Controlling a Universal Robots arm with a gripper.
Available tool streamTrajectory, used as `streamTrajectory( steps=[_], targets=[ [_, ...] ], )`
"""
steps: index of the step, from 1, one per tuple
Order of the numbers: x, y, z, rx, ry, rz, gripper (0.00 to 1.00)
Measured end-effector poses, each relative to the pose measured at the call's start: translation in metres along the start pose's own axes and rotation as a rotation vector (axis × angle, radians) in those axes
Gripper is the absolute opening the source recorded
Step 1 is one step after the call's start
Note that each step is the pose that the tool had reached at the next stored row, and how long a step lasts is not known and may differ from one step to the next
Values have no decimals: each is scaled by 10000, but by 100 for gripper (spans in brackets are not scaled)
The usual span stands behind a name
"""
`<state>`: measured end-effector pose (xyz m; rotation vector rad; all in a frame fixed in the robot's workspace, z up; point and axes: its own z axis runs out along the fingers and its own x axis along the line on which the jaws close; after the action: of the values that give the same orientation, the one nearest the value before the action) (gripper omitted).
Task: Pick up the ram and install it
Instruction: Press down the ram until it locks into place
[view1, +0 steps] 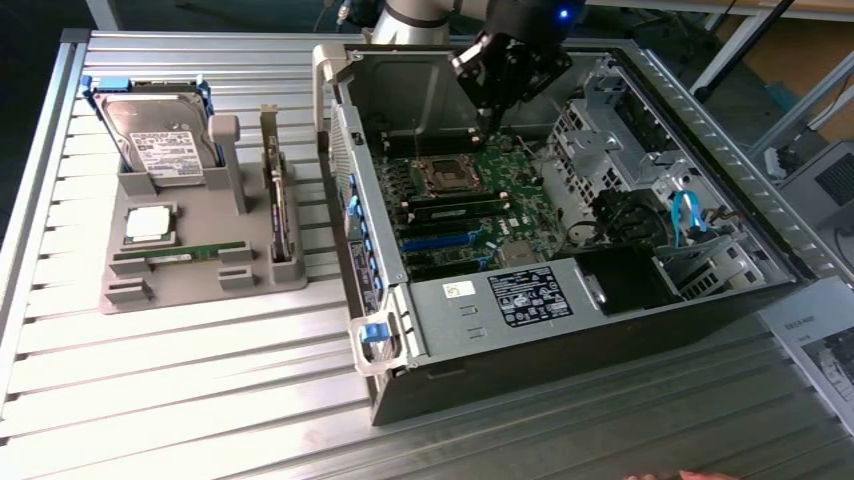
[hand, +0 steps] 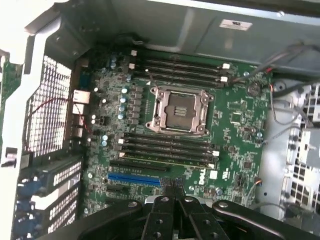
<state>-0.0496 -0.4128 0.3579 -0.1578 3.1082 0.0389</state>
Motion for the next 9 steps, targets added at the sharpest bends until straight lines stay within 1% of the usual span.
streamTrajectory(
  steps=[5,6,9],
  targets=[
    [0,0,3,25,-19,822,10],
    [0,0,3,28,-21,922,10],
    [0,0,3,29,-21,932,10]
  ],
)
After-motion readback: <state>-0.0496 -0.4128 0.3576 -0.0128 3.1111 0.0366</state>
